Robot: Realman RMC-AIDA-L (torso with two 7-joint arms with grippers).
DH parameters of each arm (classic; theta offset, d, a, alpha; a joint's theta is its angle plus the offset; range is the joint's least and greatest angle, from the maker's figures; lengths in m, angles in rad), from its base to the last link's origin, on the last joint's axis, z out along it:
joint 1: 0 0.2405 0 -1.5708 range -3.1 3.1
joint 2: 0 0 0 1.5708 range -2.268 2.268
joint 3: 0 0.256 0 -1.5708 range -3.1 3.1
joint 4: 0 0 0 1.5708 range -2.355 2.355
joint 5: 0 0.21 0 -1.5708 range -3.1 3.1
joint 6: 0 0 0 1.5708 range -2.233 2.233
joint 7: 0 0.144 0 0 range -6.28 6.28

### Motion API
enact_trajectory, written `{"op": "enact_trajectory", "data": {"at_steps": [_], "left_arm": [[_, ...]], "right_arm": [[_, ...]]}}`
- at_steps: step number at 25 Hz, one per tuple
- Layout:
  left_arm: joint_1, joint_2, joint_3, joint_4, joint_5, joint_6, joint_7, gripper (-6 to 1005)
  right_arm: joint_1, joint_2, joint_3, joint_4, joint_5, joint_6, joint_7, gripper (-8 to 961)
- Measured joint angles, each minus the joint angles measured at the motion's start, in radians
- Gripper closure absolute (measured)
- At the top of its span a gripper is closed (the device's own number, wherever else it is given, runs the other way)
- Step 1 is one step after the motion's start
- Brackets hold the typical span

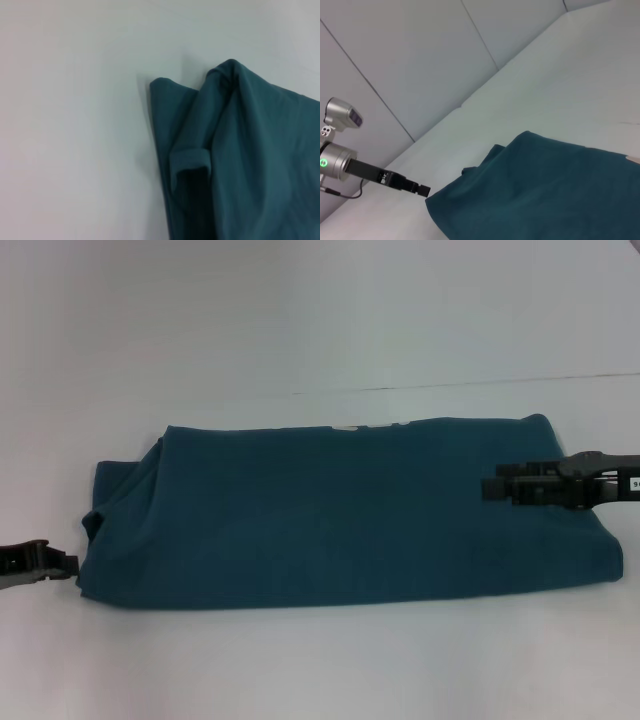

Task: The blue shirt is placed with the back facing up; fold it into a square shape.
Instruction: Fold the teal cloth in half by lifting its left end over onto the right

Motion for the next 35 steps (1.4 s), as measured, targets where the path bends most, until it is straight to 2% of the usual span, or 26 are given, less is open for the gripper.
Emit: {"op": "enact_trajectory", "data": {"at_steps": [5, 9, 15, 20, 31, 35], "left_arm": [[0.002, 0.001, -0.002, -0.001, 0.003, 0.019, 0.005, 905], [0.018, -0.001, -0.013, 0.018, 0.001, 0.037, -0.009, 885], [0.037, 0.001, -0.077, 0.025, 0.0, 0.111, 0.001, 856], [0.041, -0.003, -0.08, 0.0, -0.001, 0.117, 0.005, 636], [0.0, 0.001, -0.035, -0.077, 0.009, 0.035, -0.033, 427], [-0.007, 0.001, -0.017, -0.087, 0.01, 0.009, -0.048, 268]], "right_arm": [[0.001, 0.002, 0.001, 0.0, 0.0, 0.002, 0.0, 358], [0.0, 0.002, 0.002, 0.0, 0.0, -0.003, -0.001, 358], [-0.003, 0.0, 0.002, -0.001, 0.0, -0.005, -0.001, 358], [-0.003, -0.002, 0.001, -0.004, 0.0, -0.006, -0.001, 357], [0.006, -0.009, -0.002, -0.007, 0.0, -0.006, 0.006, 357], [0.004, -0.011, 0.001, -0.007, 0.0, -0.006, 0.006, 358]]}}
